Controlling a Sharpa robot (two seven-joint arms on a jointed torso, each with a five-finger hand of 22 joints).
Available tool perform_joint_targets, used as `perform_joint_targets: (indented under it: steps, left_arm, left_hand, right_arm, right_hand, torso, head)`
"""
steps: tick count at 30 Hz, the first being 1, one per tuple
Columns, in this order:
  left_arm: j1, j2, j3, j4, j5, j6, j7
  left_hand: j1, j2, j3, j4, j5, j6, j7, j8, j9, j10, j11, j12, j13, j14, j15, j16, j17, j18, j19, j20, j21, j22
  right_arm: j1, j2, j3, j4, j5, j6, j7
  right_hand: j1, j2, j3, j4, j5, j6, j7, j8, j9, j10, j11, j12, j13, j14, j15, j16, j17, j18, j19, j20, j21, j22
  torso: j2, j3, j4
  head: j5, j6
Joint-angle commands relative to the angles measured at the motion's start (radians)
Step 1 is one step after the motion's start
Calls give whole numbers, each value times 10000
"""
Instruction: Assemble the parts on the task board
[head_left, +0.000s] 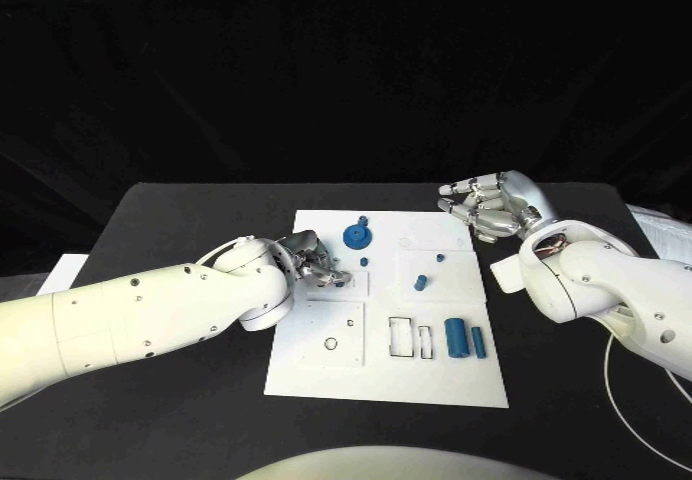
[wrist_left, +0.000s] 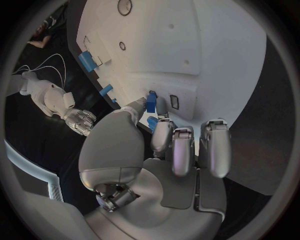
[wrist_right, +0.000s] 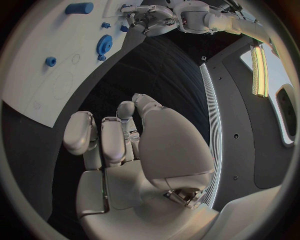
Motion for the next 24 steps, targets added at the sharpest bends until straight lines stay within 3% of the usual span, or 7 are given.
perform_joint_targets:
  steps: [1, 14, 24]
  left_arm:
    - [-50, -20, -43, -57, 74, 300, -251]
    - [-49, -58, -27, -13, 522, 291, -248]
    - [-47, -84, -19, -15, 743, 296, -251]
  left_hand:
    - [-67, 84, -293, 175, -5, 57, 12, -50, -30, 64, -9, 37, 4, 1053, -82, 31, 2635, -185, 671, -42, 46, 2001]
    - [-161, 211, -946, 739, 29, 93, 13, -18, -82, 94, -9, 96, 56, 1053, -69, 31, 2635, -197, 696, -43, 89, 2049]
    - [-174, 227, -1010, 815, 34, 99, 11, -11, -87, 100, -9, 107, 66, 1053, -68, 31, 2635, -198, 699, -43, 93, 2053]
  right_arm:
    - [-8, 14, -1, -2, -32, 85, 96]
    - [-25, 28, -8, -26, -32, 95, 93]
    - [-41, 38, -10, -30, -32, 95, 95]
  right_hand:
    - [-92, 13, 32, 19, 35, -47, 3, 6, 8, -89, 5, -54, -13, 189, 61, -60, -12, 85, -83, 17, -61, -12]
    - [-95, 8, 31, 19, 37, -52, 4, 3, 7, -93, 6, -56, -15, 186, 61, -67, -19, 87, -92, 17, -69, -24]
    - [-96, 6, 33, 19, 41, -57, 4, 1, 6, -101, 6, -64, -23, 184, 62, -70, -20, 88, -94, 18, -73, -27]
  torso:
    - [0, -1, -4]
    - [3, -7, -6]
    - [-3, -2, 3]
  head:
    - [1, 7]
    - [-1, 10]
    - [3, -10]
